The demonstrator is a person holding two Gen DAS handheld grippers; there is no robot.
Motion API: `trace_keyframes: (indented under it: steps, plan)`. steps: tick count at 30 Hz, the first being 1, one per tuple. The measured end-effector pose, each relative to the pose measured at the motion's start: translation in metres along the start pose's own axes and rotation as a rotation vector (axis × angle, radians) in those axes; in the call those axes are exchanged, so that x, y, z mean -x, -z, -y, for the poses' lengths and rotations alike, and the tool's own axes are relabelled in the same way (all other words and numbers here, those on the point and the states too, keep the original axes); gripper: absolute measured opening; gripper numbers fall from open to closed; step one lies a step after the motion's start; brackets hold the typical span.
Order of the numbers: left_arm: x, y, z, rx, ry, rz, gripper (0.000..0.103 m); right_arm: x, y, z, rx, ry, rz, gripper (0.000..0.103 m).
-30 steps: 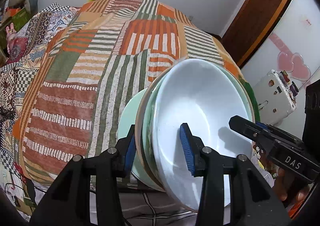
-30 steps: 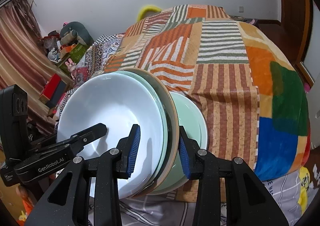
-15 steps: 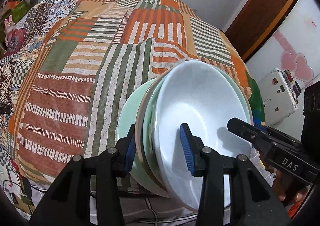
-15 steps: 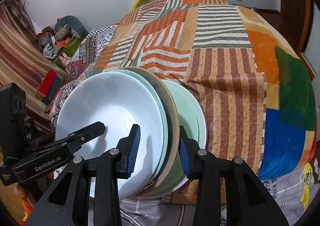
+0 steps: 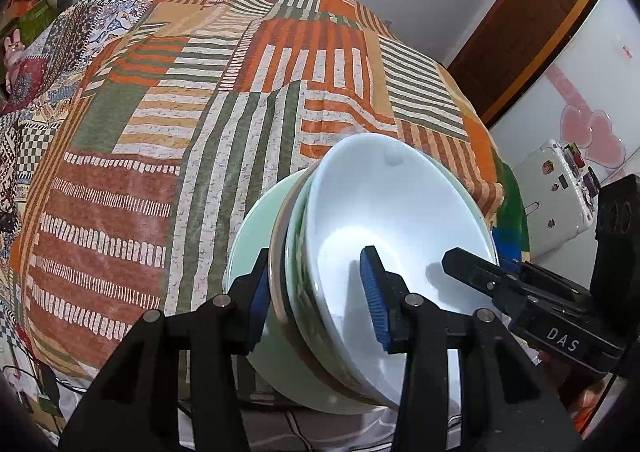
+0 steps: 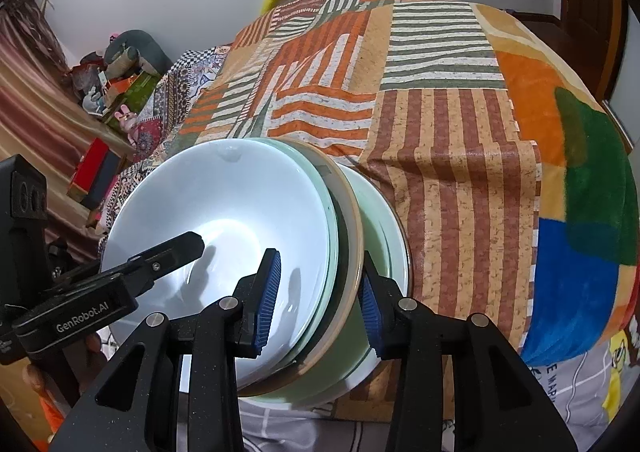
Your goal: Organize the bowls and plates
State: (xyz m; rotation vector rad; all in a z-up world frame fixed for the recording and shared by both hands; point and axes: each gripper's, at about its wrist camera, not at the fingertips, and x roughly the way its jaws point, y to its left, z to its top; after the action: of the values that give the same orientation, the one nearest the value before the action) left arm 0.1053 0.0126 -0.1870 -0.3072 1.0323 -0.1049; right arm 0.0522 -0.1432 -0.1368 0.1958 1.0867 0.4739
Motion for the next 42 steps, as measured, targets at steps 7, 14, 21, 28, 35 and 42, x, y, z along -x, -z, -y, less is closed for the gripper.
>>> trace_keyframes:
  steps: [7, 14, 21, 28, 35, 42]
  plan:
    - [0.009, 0.001, 0.002, -0.027, -0.025, 0.018, 0.044, 0.003, 0.002, 0.003, 0.001, -0.006, 0.006, 0.041]
    - [0.045, 0.0, 0.005, -0.044, -0.027, 0.101, 0.052, 0.023, 0.004, 0.005, -0.003, 0.012, 0.039, 0.047]
    - [0.104, 0.003, 0.021, -0.094, -0.019, 0.268, 0.055, 0.07, 0.001, -0.011, 0.059, 0.023, 0.173, 0.047]
    - [0.162, 0.008, 0.041, -0.135, 0.003, 0.436, 0.057, 0.12, -0.002, -0.032, 0.125, 0.017, 0.321, 0.047]
    - [0.218, 0.019, 0.055, -0.177, 0.008, 0.622, 0.071, 0.17, 0.006, -0.054, 0.192, 0.016, 0.502, 0.059]
    - [0.249, 0.033, 0.062, -0.197, 0.011, 0.72, 0.086, 0.192, 0.009, -0.068, 0.226, 0.002, 0.602, 0.065]
